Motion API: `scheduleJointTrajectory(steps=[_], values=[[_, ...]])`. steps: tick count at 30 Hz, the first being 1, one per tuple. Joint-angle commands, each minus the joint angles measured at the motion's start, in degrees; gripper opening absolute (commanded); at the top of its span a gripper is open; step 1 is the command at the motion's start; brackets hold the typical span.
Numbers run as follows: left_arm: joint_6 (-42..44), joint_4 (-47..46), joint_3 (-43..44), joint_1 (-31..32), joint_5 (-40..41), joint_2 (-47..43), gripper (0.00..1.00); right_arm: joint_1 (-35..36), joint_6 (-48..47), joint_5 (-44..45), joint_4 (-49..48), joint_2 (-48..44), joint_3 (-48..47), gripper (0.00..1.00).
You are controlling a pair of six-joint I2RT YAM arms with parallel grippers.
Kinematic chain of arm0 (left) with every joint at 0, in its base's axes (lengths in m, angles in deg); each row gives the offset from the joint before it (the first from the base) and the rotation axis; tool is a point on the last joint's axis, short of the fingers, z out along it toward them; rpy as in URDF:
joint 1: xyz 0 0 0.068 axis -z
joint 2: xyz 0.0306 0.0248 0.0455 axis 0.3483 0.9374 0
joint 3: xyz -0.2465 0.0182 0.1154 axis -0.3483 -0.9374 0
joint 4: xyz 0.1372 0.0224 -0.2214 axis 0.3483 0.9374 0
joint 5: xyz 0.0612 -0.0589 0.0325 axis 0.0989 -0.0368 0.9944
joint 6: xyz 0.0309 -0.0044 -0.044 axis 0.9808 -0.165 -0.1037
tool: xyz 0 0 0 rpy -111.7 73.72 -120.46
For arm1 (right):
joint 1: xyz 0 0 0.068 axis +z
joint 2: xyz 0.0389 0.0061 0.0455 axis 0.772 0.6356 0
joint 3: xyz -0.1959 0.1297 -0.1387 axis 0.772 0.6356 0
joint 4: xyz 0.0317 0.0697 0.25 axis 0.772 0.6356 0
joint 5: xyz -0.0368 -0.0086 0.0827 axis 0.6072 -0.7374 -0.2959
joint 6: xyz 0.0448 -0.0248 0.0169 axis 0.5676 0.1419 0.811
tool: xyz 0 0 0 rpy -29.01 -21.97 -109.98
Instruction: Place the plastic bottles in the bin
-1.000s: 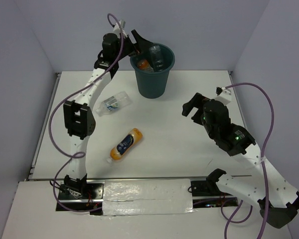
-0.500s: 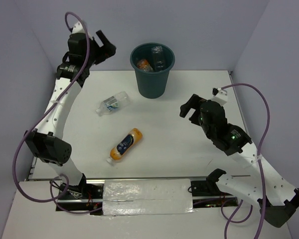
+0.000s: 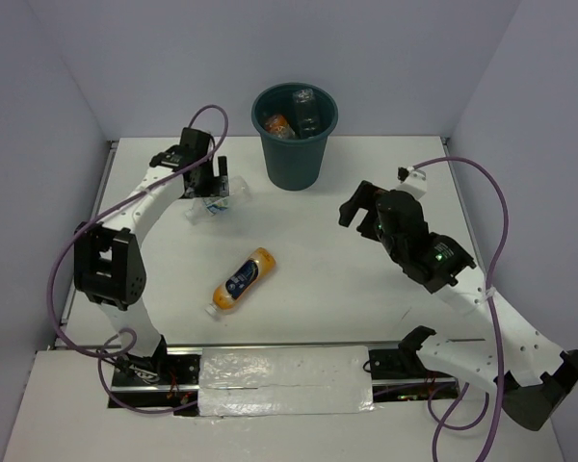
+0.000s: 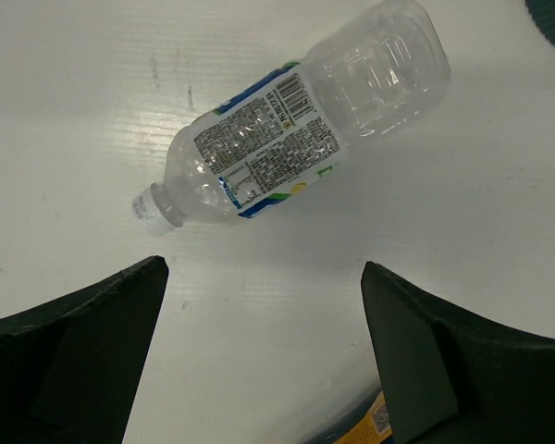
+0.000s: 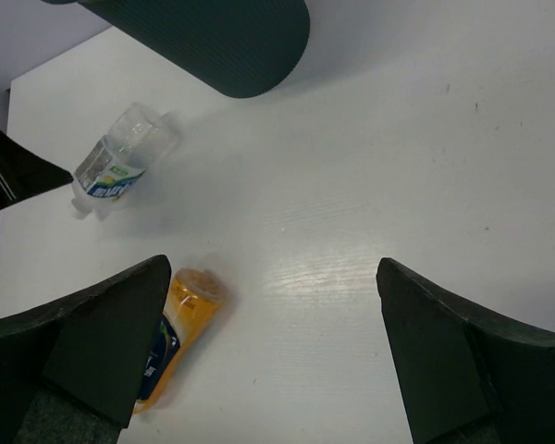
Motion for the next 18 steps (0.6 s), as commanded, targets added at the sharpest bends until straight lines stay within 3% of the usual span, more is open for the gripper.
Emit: scheduleJointTrajectory(steps=[1, 9, 18], values=[[5.43, -0.67, 1.61, 1.70, 2.27, 2.40, 0.99, 0.86, -0.35, -0.16, -1.79, 0.49, -2.34, 1.00], [12.72, 3.63, 8.55, 6.19, 13.24, 12.51, 1.00, 1.30, -0.26, 0.81, -1.09, 0.31, -2.69, 1.00], [16.24, 3.54, 11.81, 7.16, 16.34, 16.82, 0.99, 2.18, -0.61, 1.33, -0.12, 0.84, -4.19, 1.00]])
